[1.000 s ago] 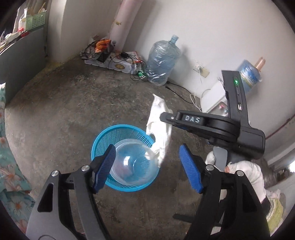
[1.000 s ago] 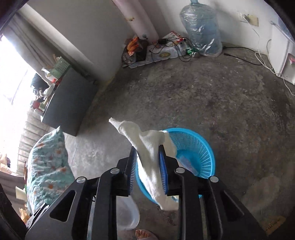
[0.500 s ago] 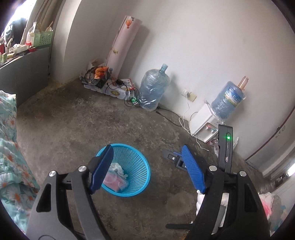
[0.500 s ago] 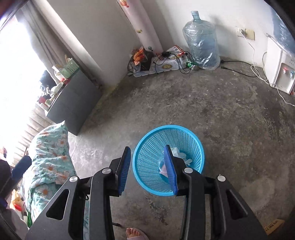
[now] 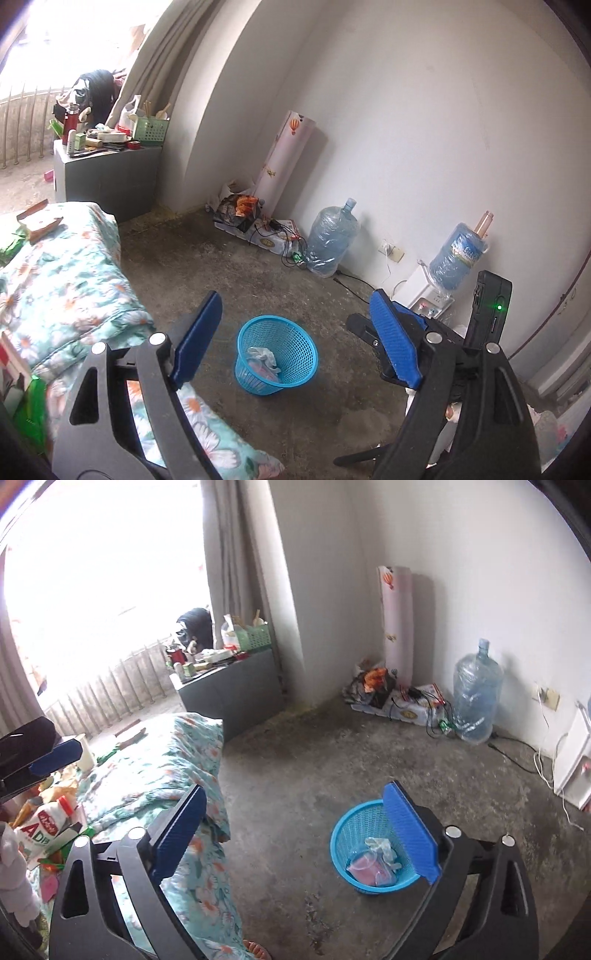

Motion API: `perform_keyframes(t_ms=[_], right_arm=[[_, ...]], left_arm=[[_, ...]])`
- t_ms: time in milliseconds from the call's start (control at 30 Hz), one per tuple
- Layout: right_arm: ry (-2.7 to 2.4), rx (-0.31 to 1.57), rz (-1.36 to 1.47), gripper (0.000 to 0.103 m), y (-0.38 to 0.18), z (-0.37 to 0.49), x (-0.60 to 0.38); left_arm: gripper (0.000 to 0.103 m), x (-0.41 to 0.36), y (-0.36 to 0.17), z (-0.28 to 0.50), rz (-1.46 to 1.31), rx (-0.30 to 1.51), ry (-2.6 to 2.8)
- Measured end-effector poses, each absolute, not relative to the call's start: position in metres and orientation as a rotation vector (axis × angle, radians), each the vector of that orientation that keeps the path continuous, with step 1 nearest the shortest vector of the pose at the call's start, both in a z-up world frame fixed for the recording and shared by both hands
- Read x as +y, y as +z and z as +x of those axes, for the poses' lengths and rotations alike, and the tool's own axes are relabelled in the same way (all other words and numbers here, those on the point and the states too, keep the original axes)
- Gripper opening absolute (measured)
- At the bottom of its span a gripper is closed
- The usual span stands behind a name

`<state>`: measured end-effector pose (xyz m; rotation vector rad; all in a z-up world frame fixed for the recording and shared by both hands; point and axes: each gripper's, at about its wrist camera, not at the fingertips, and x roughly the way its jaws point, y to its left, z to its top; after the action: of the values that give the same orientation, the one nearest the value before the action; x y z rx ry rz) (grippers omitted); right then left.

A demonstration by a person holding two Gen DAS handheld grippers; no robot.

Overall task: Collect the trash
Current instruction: 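Withdraw both tools from the wastebasket and return over the bed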

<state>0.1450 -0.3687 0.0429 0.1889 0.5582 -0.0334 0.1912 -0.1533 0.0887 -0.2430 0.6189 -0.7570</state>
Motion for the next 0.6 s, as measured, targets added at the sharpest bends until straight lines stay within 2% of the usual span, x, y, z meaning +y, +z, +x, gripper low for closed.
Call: perform_keyframes(t_ms=[100, 300, 600], right_arm=[[0.05, 0.55, 0.194, 0.097, 0.059, 0.139, -0.34], [0.221, 0.622, 0.213, 0.096, 0.077, 0.147, -0.283], [0.494, 0.726, 0.266, 0.096, 0.084, 0.171, -0.187]], left_arm=[[0.083, -0.113, 0.103, 0.175, -0.255, 0.599, -0.728], [0.084, -0.014, 0.123, 0.147, -0.291, 0.535, -0.627], [0.084, 0.148, 0.11, 0.114, -0.342, 0.461, -0.31]])
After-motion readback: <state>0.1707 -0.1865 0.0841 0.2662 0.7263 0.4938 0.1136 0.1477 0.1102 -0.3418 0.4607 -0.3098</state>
